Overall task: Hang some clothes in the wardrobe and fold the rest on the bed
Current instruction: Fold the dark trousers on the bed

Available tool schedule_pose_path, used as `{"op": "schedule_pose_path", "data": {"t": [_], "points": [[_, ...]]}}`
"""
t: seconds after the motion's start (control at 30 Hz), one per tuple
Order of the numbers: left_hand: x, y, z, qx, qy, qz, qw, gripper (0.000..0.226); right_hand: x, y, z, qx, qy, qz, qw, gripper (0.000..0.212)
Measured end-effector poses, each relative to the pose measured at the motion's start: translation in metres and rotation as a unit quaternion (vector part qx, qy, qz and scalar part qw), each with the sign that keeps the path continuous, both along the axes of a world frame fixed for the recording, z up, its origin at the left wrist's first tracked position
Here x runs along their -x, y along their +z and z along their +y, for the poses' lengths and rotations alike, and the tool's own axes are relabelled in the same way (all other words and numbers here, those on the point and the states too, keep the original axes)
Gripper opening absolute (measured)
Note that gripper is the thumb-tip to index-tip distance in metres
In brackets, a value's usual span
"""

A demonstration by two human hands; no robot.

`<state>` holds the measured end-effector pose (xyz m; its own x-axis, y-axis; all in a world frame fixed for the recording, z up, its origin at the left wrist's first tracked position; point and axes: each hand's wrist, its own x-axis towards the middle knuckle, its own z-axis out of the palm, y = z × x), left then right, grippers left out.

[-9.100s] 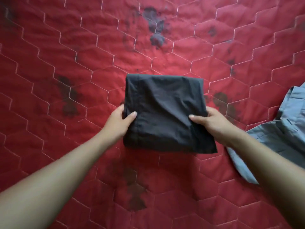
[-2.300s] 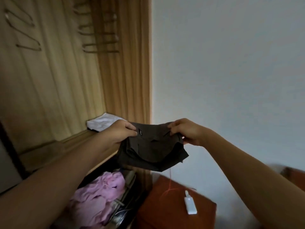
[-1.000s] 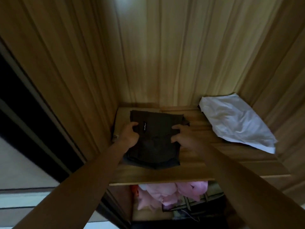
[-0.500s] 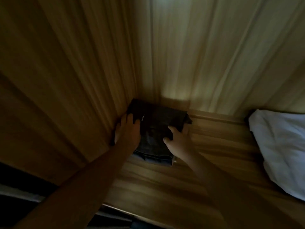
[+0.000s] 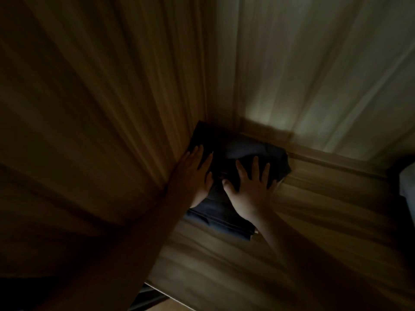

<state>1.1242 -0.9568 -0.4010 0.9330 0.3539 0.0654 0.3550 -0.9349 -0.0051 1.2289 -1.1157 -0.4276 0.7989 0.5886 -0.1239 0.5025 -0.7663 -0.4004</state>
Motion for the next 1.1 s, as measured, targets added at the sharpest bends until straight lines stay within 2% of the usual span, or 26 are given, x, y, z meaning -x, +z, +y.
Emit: {"op": "schedule_pose_path", "data": {"t": [0.17, 0.33, 0.47, 0.57, 0.7, 0.83, 0.93, 1.0, 1.1], "points": [[-0.008, -0.004, 0.005, 0.016, -0.005, -0.005, 1.000, 0.060, -0.009, -0.005, 0.004, -0.015, -0.006, -0.011, 1.000, 0.080], [-0.003, 0.013, -0.001, 0.021, 0.015, 0.040, 0.999, 0.061, 0.001, 0.015, -0.002, 0.079, 0.015, -0.019, 0.997, 0.075], [0.038, 0.036, -0.019, 0.161, 0.036, 0.039, 0.986, 0.067, 0.046, 0.031, -0.037, 0.075, 0.055, -0.038, 0.995, 0.065], [0.089, 0.052, -0.040, 0.221, 0.061, 0.014, 0.973, 0.068, 0.075, 0.053, -0.070, 0.109, 0.110, -0.029, 0.987, 0.067], [0.166, 0.079, -0.076, 0.257, 0.073, 0.000, 0.964, 0.056, 0.122, 0.100, -0.100, 0.126, 0.132, -0.006, 0.983, 0.061], [0.255, 0.103, -0.115, 0.261, 0.059, 0.012, 0.963, 0.044, 0.200, 0.136, -0.131, 0.134, 0.185, 0.006, 0.974, 0.046], [0.345, 0.112, -0.131, 0.291, 0.072, 0.022, 0.954, 0.036, 0.270, 0.160, -0.147, 0.130, 0.222, 0.041, 0.965, 0.034], [0.415, 0.113, -0.129, 0.279, 0.094, 0.038, 0.955, 0.037, 0.320, 0.168, -0.145, 0.130, 0.250, 0.073, 0.957, 0.030], [0.528, 0.107, -0.113, 0.267, 0.162, 0.049, 0.949, 0.042, 0.404, 0.167, -0.118, 0.154, 0.300, 0.081, 0.938, 0.036]]}}
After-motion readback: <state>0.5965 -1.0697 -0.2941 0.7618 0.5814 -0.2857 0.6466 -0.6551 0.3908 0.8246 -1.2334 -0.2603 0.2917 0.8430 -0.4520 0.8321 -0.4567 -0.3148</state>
